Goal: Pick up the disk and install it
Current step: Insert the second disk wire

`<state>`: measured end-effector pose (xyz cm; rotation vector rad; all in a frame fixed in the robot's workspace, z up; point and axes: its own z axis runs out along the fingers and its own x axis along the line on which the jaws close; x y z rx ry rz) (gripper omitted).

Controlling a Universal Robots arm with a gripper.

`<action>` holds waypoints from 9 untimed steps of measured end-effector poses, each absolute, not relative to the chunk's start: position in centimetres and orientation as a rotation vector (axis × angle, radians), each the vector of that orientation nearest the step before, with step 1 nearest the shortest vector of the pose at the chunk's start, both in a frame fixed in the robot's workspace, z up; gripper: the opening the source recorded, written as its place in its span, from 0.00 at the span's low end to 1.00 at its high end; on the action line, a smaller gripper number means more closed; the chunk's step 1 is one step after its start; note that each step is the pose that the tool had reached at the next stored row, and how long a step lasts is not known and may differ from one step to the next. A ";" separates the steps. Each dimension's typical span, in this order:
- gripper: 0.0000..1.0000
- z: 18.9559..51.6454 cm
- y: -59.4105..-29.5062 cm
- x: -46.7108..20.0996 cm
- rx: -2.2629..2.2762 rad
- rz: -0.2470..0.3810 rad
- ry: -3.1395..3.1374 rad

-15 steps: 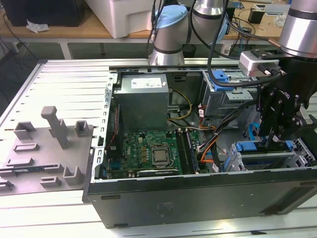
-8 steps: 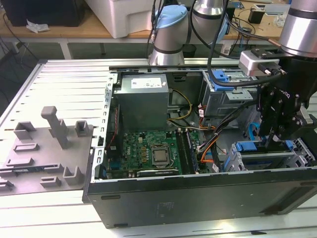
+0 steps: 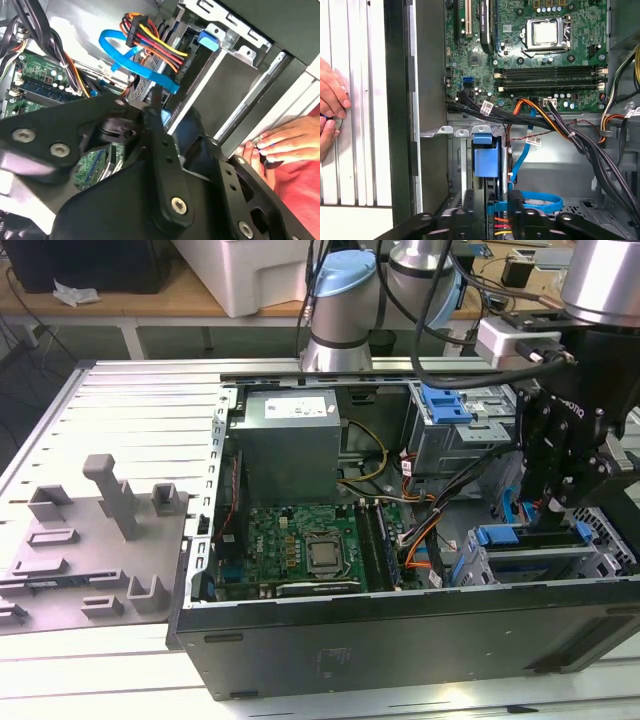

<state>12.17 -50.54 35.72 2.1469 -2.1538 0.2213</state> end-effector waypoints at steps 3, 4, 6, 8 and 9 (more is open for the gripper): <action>0.21 35.8 -50.5 11.9 2.147 0.222 -2.154; 0.21 35.9 -50.5 11.8 2.147 0.222 -2.154; 0.11 36.0 -50.5 11.6 2.147 0.223 -2.154; 0.11 36.1 -50.5 11.5 2.148 0.224 -2.155; 0.11 36.1 -50.5 11.5 2.148 0.224 -2.155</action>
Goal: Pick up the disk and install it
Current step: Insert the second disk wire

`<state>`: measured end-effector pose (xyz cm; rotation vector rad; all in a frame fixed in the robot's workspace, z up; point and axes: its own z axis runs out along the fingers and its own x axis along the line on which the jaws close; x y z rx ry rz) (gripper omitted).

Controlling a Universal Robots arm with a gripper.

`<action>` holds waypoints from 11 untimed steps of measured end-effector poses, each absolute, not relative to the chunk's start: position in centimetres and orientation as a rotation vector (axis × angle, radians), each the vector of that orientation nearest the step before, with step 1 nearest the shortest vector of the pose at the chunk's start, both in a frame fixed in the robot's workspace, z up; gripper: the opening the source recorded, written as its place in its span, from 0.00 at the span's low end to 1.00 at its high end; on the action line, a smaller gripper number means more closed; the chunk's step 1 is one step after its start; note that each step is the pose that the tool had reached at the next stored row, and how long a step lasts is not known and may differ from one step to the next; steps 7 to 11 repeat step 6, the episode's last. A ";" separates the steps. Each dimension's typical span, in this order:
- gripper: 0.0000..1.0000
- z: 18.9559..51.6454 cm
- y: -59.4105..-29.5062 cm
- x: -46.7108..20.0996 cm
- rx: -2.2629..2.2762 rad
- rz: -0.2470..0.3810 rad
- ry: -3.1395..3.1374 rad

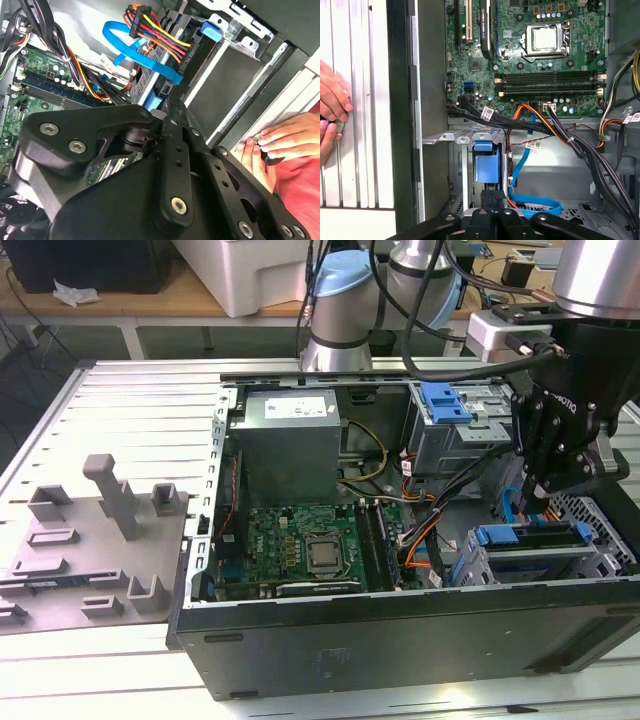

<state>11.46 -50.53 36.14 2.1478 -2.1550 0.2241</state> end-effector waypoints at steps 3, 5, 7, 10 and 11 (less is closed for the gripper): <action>0.11 36.2 -50.5 11.4 2.148 0.224 -2.155; 0.11 36.2 -50.5 11.4 2.148 0.224 -2.155; 0.11 36.2 -50.5 11.4 2.148 0.224 -2.155; 0.11 36.2 -50.5 11.4 2.148 0.224 -2.155; 0.11 36.2 -50.5 11.4 2.148 0.224 -2.155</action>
